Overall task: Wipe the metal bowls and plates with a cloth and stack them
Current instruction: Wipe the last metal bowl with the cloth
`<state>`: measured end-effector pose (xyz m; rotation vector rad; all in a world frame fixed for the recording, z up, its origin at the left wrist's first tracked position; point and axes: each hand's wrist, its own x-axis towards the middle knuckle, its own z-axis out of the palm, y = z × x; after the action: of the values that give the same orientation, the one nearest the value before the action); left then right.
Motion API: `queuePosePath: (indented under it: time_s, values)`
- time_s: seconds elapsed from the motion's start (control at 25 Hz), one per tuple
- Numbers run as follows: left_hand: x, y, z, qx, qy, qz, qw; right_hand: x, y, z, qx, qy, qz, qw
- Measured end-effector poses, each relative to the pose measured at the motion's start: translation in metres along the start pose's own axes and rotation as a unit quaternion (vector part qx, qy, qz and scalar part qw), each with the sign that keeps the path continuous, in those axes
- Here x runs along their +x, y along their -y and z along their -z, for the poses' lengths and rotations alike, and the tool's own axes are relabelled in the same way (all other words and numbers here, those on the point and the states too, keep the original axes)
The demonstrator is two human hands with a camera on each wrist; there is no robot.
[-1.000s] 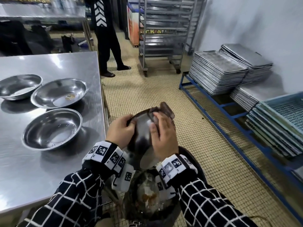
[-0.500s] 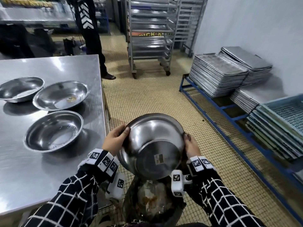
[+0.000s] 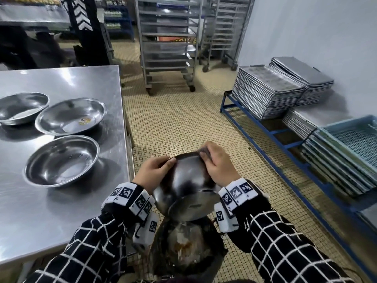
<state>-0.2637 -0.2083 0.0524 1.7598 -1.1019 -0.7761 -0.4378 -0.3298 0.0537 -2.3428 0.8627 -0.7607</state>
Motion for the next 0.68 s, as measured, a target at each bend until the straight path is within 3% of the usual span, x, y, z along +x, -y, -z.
queuePosePath:
  time_s: [0.12,0.2,0.28,0.36,0.48,0.56,0.64,0.68]
  values:
    - [-0.005,0.002,0.001,-0.022,-0.044,-0.008,0.999,-0.001,0.014,-0.010,0.065,-0.109,0.010,0.992]
    - [-0.002,0.009,0.000,-0.034,-0.077,-0.015,0.996,-0.010,0.030,-0.022,0.057,-0.119,0.019,0.991]
    - [0.002,0.014,-0.001,-0.047,-0.095,-0.022,0.994,-0.022,0.045,-0.040,-0.063,-0.091,0.051,0.993]
    - [0.003,0.017,0.001,-0.076,-0.100,-0.006,0.992,-0.028,0.046,-0.049,-0.136,-0.093,0.032,0.986]
    - [0.001,0.021,0.007,-0.132,-0.131,0.032,0.982,-0.020,0.024,-0.041,-0.018,-0.112,-0.139,0.984]
    - [-0.004,0.016,0.010,-0.147,-0.142,0.041,0.978,-0.016,0.004,-0.029,0.083,-0.068,-0.283,0.953]
    - [-0.005,0.010,0.012,-0.149,-0.143,0.039,0.978,-0.018,-0.004,-0.018,0.096,-0.068,-0.343,0.932]
    - [-0.005,0.008,0.013,-0.145,-0.145,0.035,0.978,-0.019,0.001,-0.015,0.096,-0.094,-0.335,0.933]
